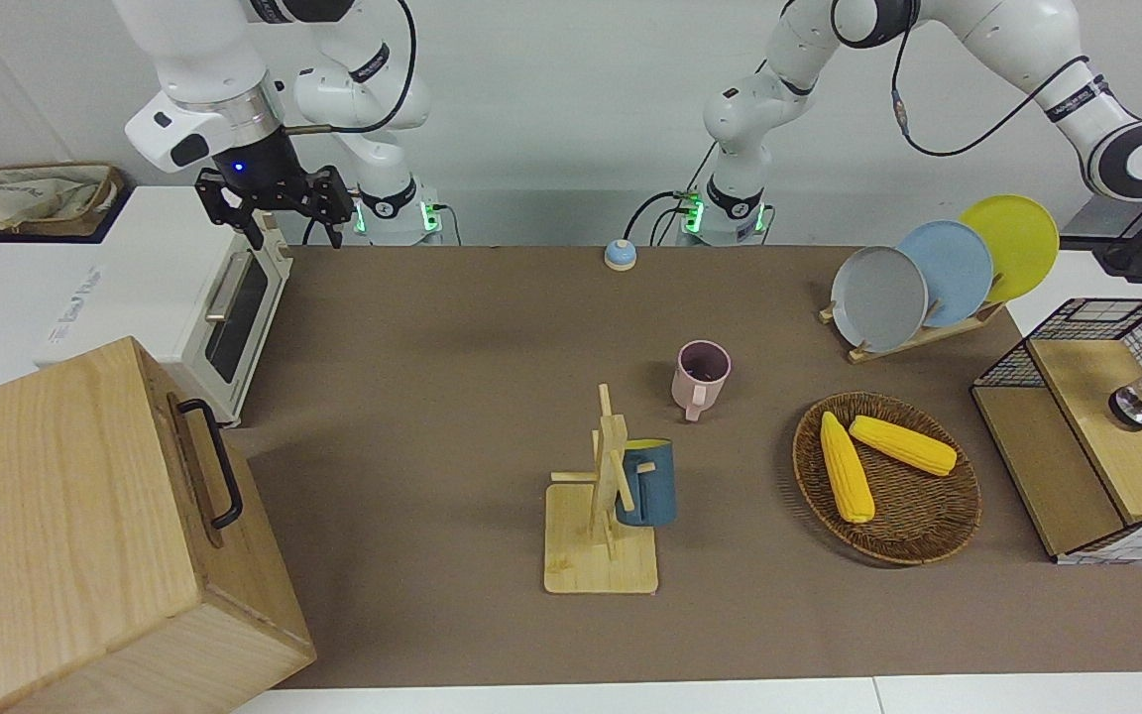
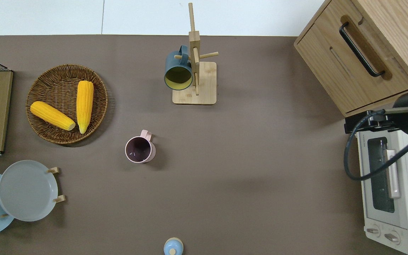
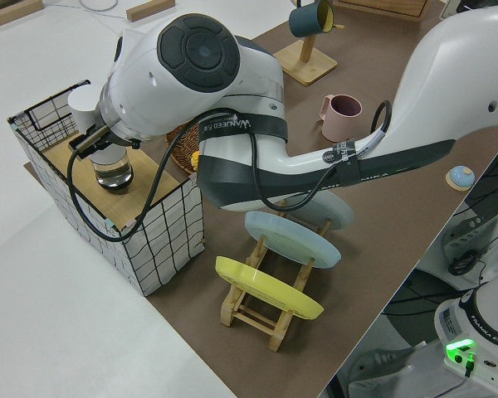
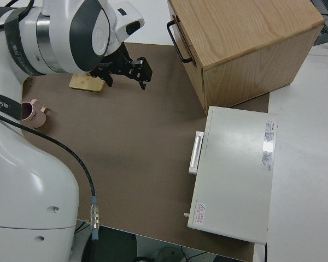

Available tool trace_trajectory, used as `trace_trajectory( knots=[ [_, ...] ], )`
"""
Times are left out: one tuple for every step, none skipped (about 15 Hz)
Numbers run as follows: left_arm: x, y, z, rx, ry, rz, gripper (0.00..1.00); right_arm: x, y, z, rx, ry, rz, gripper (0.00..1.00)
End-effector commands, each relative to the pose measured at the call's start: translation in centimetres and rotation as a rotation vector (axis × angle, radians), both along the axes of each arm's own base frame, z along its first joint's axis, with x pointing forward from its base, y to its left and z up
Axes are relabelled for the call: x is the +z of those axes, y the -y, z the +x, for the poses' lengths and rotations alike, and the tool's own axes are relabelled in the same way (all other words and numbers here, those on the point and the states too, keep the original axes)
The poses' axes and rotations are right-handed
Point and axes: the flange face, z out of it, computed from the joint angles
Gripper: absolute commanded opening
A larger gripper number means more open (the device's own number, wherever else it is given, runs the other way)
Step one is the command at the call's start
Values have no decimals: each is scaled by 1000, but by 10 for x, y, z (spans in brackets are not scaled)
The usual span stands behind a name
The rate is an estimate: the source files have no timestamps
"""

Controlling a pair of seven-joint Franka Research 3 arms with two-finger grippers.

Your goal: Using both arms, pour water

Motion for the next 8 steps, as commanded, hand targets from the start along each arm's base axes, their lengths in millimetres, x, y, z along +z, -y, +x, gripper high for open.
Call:
trace_trajectory(
  knots=[
    [7, -2, 8, 1, 48, 14, 0, 0, 1, -6, 15, -6, 24, 990],
    [3, -2, 9, 0, 43, 10, 8, 0, 1, -6, 15, -6, 24, 990],
    [3, -1, 10, 0, 45, 12, 18, 0, 1, -6, 15, -6, 24, 990],
    [2, -2, 9, 1, 44, 12, 45, 0, 1, -6, 15, -6, 24, 990],
    [0, -2, 10, -10, 42, 22, 45, 0, 2, -6, 14, -6, 23, 990],
    [-3, -3, 10, -23, 39, 30, 58, 0, 1, -6, 15, -6, 24, 990],
    [-3, -3, 10, -26, 42, 30, 93, 0, 1, -6, 15, -6, 24, 990],
    [-5, -4, 10, -24, 42, 26, 106, 0, 1, -6, 15, -6, 24, 990]
  ],
)
